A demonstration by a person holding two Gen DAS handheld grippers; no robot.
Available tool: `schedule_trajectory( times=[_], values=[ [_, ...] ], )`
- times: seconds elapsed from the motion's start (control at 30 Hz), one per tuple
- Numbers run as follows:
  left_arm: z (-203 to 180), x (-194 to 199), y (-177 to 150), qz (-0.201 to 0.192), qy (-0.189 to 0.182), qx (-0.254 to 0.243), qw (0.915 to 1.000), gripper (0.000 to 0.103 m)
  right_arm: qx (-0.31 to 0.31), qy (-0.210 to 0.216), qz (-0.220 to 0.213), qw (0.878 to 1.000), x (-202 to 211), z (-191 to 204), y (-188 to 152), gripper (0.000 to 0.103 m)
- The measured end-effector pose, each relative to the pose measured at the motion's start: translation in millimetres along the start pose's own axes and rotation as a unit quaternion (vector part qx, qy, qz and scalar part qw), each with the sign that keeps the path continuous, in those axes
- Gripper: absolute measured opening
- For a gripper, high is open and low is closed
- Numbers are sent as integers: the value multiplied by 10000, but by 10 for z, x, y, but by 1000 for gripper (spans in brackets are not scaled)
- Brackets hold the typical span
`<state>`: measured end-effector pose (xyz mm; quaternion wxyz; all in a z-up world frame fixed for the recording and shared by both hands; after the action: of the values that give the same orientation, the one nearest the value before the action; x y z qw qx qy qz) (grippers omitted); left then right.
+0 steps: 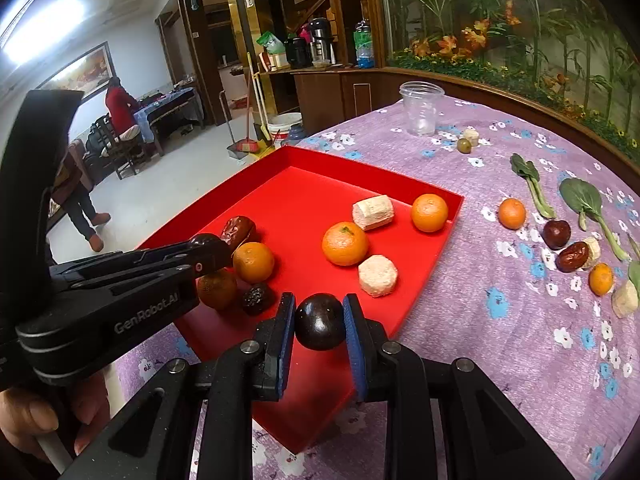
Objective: Organize fruits
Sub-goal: 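Open the left tool to drop its plum while the right tool drops its plum into the tray, then move both open tools back toward the items on the cloth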
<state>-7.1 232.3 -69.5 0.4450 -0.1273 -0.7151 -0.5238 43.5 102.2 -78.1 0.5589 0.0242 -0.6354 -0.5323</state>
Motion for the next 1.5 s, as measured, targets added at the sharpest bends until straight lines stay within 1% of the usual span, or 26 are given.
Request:
schedule_trajectory(
  times=[0.57, 0.63, 0.67, 0.7, 0.73, 0.77, 0.8, 0.83, 0.87, 1.07, 1.23, 1.37, 1.5],
  values=[
    [68, -88, 32, 8, 166, 7, 9999, 23, 70, -11, 147, 9999, -130, 35, -27, 28],
    [89, -105, 38, 38, 190, 34, 9998, 29, 77, -18, 162, 9998, -143, 40, -30, 28],
    [85, -119, 41, 75, 193, 46, 9998, 42, 73, -19, 171, 9998, -151, 43, -32, 28],
    [97, -121, 42, 89, 210, 74, 9997, 50, 79, -29, 170, 9998, -155, 46, -33, 28],
    [118, -109, 51, 48, 246, 128, 9996, 65, 88, -37, 166, 9998, -159, 49, -31, 30],
    [136, -84, 56, -19, 275, 160, 9995, 70, 92, -42, 161, 9998, -162, 45, -28, 40],
    [147, -72, 62, -73, 309, 179, 9993, 71, 95, -50, 151, 9998, -162, 45, -27, 47],
    [158, -62, 68, -93, 335, 189, 9992, 75, 105, -40, 130, 9999, -158, 45, -23, 54],
    [160, -64, 77, -66, 335, 200, 9992, 78, 119, -34, 110, 9999, -151, 48, -18, 54],
    [171, -51, 111, -26, 324, 255, 9991, 78, 139, -64, -119, 9998, -32, 35, 38, 55],
    [120, 53, 176, -153, 282, 246, 9992, 78, -14, -106, -334, 9994, 171, -116, 54, 56],
    [-87, 141, 213, -260, 127, 117, 9995, 78, -243, -293, -485, 9981, 396, -391, -13, 58],
    [-471, 167, 209, -293, -87, -262, 9992, 78, -633, -662, -558, 9942, 650, -897, -165, 58]
  ],
)
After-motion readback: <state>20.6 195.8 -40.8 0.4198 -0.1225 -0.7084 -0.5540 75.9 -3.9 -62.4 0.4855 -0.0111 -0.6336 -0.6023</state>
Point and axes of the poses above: each gripper's, at about its wrist camera, not at the fingertips, and x roughly against the way its jaws point, z to its left, y to its top, the point moved 4 cm from there along -x, roughly the way its jaws point, and after that the axes turned 6 degrees about y, right-handed, at the moved point
